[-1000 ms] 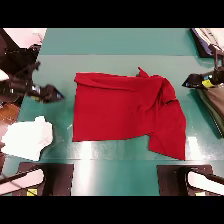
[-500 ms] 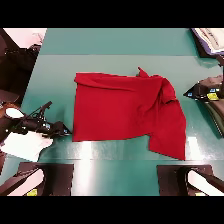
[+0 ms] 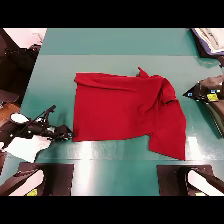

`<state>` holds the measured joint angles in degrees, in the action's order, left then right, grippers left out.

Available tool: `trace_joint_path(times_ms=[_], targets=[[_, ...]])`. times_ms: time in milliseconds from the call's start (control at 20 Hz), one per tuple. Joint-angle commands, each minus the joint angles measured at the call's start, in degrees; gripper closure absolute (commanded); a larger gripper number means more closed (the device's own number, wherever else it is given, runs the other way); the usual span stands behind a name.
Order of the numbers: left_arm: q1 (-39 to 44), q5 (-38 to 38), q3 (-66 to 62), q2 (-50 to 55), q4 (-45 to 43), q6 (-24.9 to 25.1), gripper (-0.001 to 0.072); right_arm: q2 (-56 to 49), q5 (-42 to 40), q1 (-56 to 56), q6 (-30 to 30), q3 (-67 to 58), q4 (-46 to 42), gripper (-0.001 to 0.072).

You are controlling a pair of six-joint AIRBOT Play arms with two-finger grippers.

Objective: Fold the shirts.

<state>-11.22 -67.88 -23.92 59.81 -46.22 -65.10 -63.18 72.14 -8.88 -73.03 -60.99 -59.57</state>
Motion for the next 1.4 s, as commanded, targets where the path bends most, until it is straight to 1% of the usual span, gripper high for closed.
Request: trace_joint_path(times_ms=[0, 100, 150, 200, 250, 400, 500, 600, 700, 850, 950, 1000, 1150, 1200, 1250, 1300, 1350], targets=[[6.32, 5.44, 0.17, -0.04, 0.55, -2.80, 0.0337, 0.04, -0.07, -0.04, 0.02, 0.02, 0.09, 0.0284], [8.00, 8.37, 0.13, -0.04, 0.79, -5.49, 0.0339, 0.04, 0.07, -0.09, 0.02, 0.02, 0.04, 0.0284], [8.02, 8.44, 0.04, -0.07, 1.27, -6.32, 0.0369, 0.04, 0.44, -0.42, 0.04, 0.02, 0.02, 0.0283], [8.02, 8.04, -0.39, -0.07, 1.42, -6.47, 0.0626, 0.04, 1.22, -1.01, 0.07, 0.04, -0.13, 0.0284], [8.00, 7.45, -1.25, -0.07, 1.42, -6.43, 0.0676, 0.04, 2.10, -1.97, 0.09, 0.07, -0.63, 0.0283], [7.85, 5.16, -7.30, -0.07, 1.38, -6.38, 0.0684, 0.04, 5.27, -7.19, 0.15, 2.23, -3.17, 0.0283], [7.85, 4.57, -12.35, -0.07, 1.33, -5.95, 0.0684, 0.00, 4.55, -11.76, 0.63, 7.15, -5.05, 0.0282], [7.85, 5.53, -17.29, -0.07, 0.76, -5.38, 0.0684, -1.70, 3.23, -15.72, 2.29, 11.89, -4.55, 0.0282], [7.85, 7.08, -20.50, -0.07, 0.50, -5.40, 0.0684, -5.60, 3.08, -17.75, 4.63, 15.47, -4.37, 0.0282], [7.85, 7.76, -22.10, -0.04, 0.22, -5.42, 0.0684, -10.99, 0.87, -17.22, 6.80, 18.18, -3.28, 0.0282], [7.85, 7.50, -22.08, -0.04, 0.09, -5.42, 0.0684, -13.70, -0.13, -16.13, 7.82, 18.16, 0.24, 0.0282], [7.85, 7.26, -22.08, -0.04, 0.09, -5.42, 0.0684, -14.53, -0.44, -15.32, 8.24, 18.14, 1.68, 0.0282], [7.85, 7.17, -22.08, -0.04, 0.13, -5.66, 0.0684, -14.93, -0.39, -12.02, 8.24, 18.14, 1.49, 0.0286], [7.85, 6.73, -22.08, -0.04, 0.13, -6.14, 0.0684, -14.38, 0.35, -11.08, 8.41, 18.14, 1.42, 0.0418], [7.85, 5.62, -22.10, -0.04, 0.13, -7.13, 0.0684, -13.46, 1.03, -10.16, 8.90, 18.14, 1.42, 0.0570], [7.85, 4.26, -22.10, -0.07, 0.15, -7.56, 0.0684, -12.02, 1.27, -9.25, 9.31, 18.14, 1.42, 0.0680], [7.85, 2.84, -22.14, -0.07, 0.37, -8.22, 0.0684, -10.23, 0.98, -8.57, 9.62, 18.12, 1.55, 0.0697]])
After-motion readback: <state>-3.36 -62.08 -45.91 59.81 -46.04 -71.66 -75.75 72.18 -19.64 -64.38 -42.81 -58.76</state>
